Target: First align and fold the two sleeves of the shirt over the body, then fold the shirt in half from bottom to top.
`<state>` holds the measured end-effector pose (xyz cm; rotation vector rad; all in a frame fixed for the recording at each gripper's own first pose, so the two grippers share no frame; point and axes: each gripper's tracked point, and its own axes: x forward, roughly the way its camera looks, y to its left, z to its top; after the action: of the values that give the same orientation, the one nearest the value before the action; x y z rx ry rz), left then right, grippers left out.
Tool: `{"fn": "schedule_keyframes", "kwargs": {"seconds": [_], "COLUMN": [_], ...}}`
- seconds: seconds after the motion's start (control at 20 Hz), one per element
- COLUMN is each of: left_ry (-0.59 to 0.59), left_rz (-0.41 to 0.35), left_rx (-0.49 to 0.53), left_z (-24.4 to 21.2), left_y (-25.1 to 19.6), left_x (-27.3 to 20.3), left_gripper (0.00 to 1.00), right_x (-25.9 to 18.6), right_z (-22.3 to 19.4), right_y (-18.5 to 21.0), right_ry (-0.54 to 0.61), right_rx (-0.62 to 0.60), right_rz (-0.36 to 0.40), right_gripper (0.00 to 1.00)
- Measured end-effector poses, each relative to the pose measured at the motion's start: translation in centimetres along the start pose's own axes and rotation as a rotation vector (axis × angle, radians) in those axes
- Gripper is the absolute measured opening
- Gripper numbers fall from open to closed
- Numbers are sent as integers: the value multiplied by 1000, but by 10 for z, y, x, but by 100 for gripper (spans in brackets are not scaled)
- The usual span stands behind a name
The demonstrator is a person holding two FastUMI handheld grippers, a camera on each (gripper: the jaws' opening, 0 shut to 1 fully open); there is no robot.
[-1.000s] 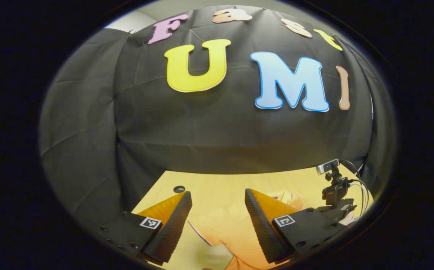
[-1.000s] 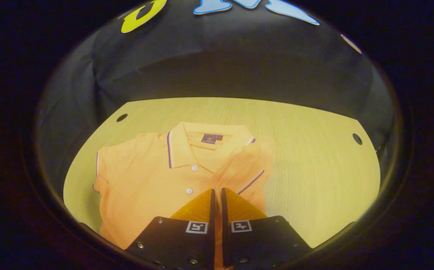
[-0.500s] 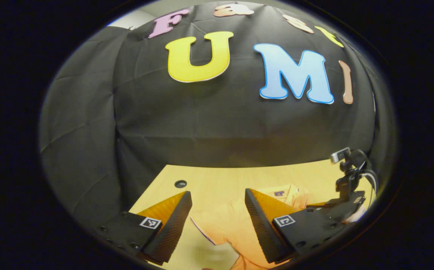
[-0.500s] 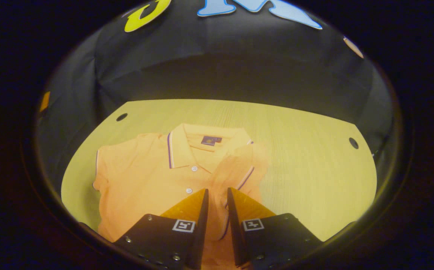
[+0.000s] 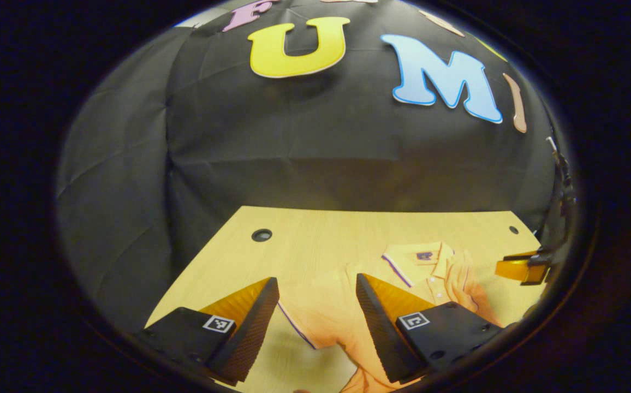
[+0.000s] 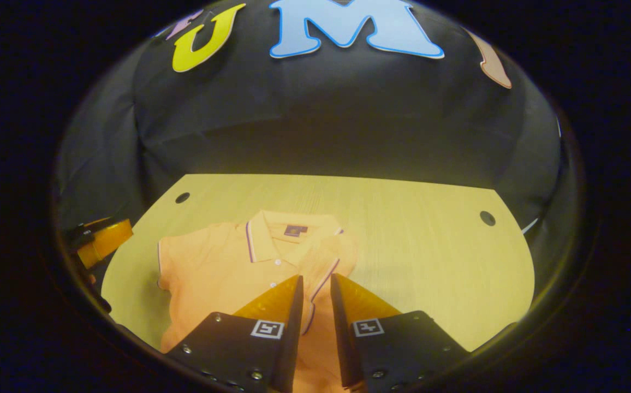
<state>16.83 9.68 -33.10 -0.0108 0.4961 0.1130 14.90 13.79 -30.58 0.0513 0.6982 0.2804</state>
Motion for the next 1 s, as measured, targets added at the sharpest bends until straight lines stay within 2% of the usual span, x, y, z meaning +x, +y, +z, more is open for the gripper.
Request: {"fn": "schedule_keyframes", "kwargs": {"seconds": [0.6,1.0], "left_ry": [167,282], "left_rz": [35,48], "left_rx": [-75,-91], "left_z": [-84,-132], "left_y": [23,27], "left_x": [44,53], "left_gripper": [94,95], "right_x": [-44,-58], "right_z": [9,8], "right_y": [16,13], "right_ry": [-24,-26], "right_rx": [4,7], "right_rz": [9,-10], "right_gripper": [31,31]}}
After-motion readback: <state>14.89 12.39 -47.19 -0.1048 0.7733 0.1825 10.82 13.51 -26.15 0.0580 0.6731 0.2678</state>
